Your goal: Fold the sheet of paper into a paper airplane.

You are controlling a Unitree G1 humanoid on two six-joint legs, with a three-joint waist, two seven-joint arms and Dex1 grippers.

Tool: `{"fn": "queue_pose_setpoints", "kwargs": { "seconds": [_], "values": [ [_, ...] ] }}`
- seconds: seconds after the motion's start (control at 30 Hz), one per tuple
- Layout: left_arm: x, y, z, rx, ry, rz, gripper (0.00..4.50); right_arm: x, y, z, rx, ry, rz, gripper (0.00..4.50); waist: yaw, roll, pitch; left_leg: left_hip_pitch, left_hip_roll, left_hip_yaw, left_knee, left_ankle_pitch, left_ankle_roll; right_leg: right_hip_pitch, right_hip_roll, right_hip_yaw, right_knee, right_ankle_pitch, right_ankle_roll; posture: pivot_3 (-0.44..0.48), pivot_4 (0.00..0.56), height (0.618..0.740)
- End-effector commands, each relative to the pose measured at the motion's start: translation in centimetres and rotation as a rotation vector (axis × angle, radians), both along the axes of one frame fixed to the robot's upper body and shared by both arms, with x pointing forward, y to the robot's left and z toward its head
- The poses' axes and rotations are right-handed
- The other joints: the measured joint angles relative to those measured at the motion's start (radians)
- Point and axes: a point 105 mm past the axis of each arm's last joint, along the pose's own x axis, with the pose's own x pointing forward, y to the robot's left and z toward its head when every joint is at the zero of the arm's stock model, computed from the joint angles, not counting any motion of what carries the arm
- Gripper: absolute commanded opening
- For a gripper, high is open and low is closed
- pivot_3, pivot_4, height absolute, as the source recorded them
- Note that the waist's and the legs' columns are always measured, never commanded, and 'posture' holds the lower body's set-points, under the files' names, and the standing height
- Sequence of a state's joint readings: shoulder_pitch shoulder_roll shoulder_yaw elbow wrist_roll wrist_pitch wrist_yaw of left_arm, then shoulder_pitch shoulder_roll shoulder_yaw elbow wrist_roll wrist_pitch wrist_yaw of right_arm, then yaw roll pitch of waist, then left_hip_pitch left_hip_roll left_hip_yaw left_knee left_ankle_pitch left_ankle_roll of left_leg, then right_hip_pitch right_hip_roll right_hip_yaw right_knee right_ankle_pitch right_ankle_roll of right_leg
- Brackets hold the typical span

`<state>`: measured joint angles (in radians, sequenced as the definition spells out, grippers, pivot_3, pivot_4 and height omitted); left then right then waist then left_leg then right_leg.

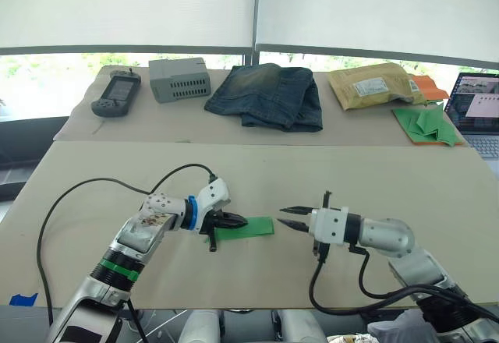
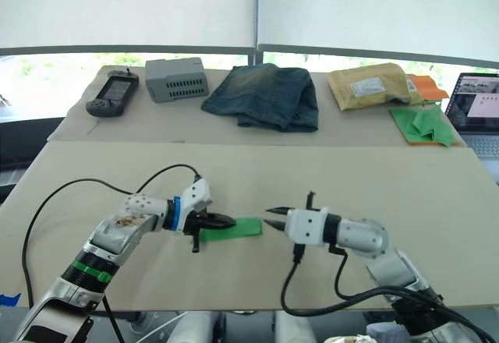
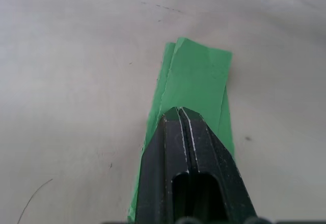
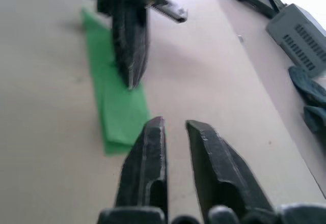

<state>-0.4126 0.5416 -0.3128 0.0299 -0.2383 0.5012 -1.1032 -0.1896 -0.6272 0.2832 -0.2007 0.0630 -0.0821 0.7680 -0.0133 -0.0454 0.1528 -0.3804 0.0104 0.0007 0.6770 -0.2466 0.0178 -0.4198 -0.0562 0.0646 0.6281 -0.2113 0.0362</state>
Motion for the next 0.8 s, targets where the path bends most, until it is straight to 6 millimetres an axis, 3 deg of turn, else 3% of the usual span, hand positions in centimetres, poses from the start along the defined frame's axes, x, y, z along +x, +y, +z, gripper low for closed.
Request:
{"fn": "queue_pose_setpoints", "kwargs": {
  "seconds": [0.03, 0.4, 0.57, 0.73, 0.8],
  "values": [
    [-0.6, 0.1, -1.2, 0.03, 0.038, 0.004, 0.0, 0.5, 1.2, 0.0, 0.121, 0.143, -0.086, 0.03, 0.001, 0.0, 0.0, -0.001, 0.0, 0.0, 0.0, 0.0, 0.0, -0.001, 0.0, 0.0, 0.0, 0.0, 0.0, 0.0, 0.15, 0.728],
    [-0.7, 0.1, -1.0, 0.023, 0.035, 0.005, 0.0, 0.2, 2.9, -4.2, 0.161, 0.457, -0.225, 0.03, 0.0, 0.002, 0.0, -0.004, 0.0, 0.001, 0.0, 0.0, 0.0, -0.004, 0.0, -0.001, 0.0, 0.0, 0.0, 0.0, 0.15, 0.728],
    [-0.5, 0.3, -0.9, 0.02, 0.027, 0.014, 0.0, 0.6, 0.5, -6.2, 0.089, 0.499, -0.333, 0.03, 0.0, 0.002, 0.0, -0.003, 0.0, 0.001, 0.0, 0.0, 0.0, -0.003, 0.0, -0.001, 0.0, 0.0, 0.0, 0.0, 0.15, 0.728],
    [-0.6, 0.2, -0.7, -0.005, 0.02, 0.014, 0.0, 0.6, -1.6, -5.4, 0.155, 0.502, -0.421, 0.03, 0.002, 0.002, 0.0, -0.003, 0.0, 0.002, 0.0, 0.0, 0.0, -0.002, 0.0, -0.002, -0.001, 0.0, 0.0, 0.0, 0.15, 0.728],
    [-0.7, 0.0, -0.7, -0.009, 0.021, 0.008, 0.0, 0.8, -2.0, -4.1, 0.209, 0.474, -0.423, 0.03, 0.001, 0.002, 0.0, -0.003, 0.0, 0.002, 0.0, 0.0, 0.0, -0.002, 0.0, -0.001, -0.001, 0.0, 0.0, 0.0, 0.15, 0.728]
  ]
}}
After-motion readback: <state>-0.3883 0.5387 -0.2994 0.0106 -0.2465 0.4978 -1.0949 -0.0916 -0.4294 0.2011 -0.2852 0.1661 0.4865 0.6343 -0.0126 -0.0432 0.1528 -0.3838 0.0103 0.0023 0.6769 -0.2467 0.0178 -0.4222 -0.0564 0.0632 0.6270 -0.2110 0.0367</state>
